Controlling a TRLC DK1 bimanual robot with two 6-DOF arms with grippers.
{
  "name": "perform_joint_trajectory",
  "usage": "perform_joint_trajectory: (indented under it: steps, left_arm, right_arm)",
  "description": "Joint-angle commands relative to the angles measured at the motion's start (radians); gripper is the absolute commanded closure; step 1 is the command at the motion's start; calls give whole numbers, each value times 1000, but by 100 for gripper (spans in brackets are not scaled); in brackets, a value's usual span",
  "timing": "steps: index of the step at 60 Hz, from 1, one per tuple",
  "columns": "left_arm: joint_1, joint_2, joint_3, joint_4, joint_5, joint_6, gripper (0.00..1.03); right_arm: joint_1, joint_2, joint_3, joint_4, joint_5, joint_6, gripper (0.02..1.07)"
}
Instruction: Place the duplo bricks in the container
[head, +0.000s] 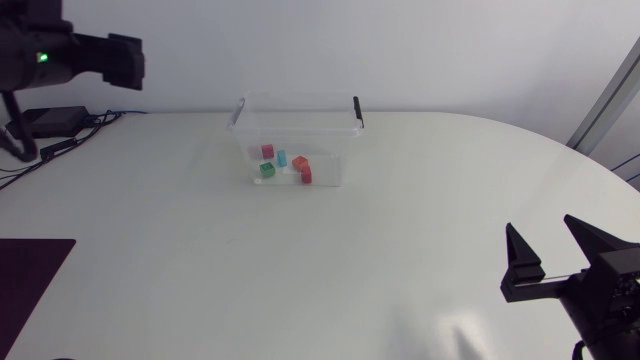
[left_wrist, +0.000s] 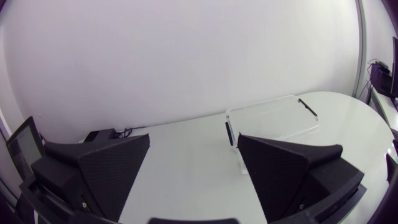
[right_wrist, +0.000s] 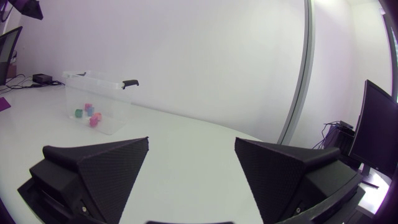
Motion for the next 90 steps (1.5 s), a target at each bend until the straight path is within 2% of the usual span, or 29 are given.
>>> perform_joint_trajectory:
  steps: [1,9,26,46,62,69,76,90]
  left_arm:
    - [2,-112,-99,9,-8,27,4]
    - [-12,-275,-197,6,-12,34,4]
    - [7,-574,-317,2,-113,31,4]
    - [152,-850,-351,-29,-141,30,5]
    - [166,-993,-432,-72,-117,30,5]
    - [172,-1094,-569,-6,-44,88,5]
    - [165,-1092,-661,38,-32,127,4]
    - [184,-1088,-778,117,51,63,4]
  right_arm:
    - [-6,-6,-20,9,-9,-12,7]
    - [-6,-6,-20,9,-9,-12,7]
    - [-6,-6,-20,9,-9,-12,7]
    - [-6,-6,-20,10,-9,-12,7]
    - [-6,-6,-20,9,-9,-12,7]
    - [-6,-6,-20,10,-9,-12,7]
    - [-6,-6,-20,10,-9,-11,7]
    - [-1,-5,-20,12,-6,41,7]
